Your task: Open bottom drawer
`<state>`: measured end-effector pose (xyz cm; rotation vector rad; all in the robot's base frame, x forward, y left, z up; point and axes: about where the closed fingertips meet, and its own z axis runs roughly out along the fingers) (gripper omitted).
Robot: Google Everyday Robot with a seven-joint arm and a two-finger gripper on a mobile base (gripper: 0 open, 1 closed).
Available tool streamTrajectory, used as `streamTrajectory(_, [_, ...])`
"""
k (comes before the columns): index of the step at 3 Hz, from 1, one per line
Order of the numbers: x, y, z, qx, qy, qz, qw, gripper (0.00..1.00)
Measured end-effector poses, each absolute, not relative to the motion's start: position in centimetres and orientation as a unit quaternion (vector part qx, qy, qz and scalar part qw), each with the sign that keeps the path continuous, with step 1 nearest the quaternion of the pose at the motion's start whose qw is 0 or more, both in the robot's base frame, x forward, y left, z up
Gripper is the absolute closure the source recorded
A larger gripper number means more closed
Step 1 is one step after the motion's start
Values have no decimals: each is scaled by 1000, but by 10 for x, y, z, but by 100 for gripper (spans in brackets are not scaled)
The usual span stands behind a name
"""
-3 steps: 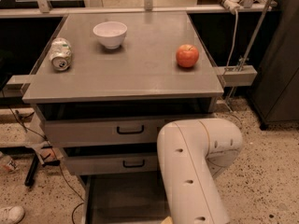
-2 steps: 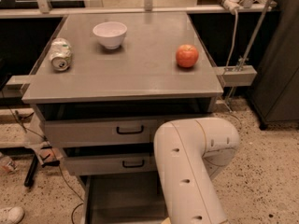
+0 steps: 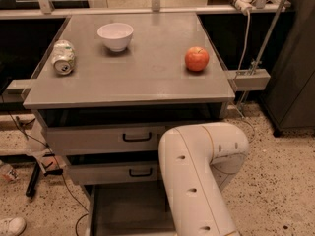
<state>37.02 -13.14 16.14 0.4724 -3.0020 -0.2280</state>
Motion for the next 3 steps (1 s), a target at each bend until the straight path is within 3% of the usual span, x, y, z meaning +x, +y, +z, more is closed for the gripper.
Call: streamTrajectory(3, [346, -141, 166, 142, -985, -78, 51, 0])
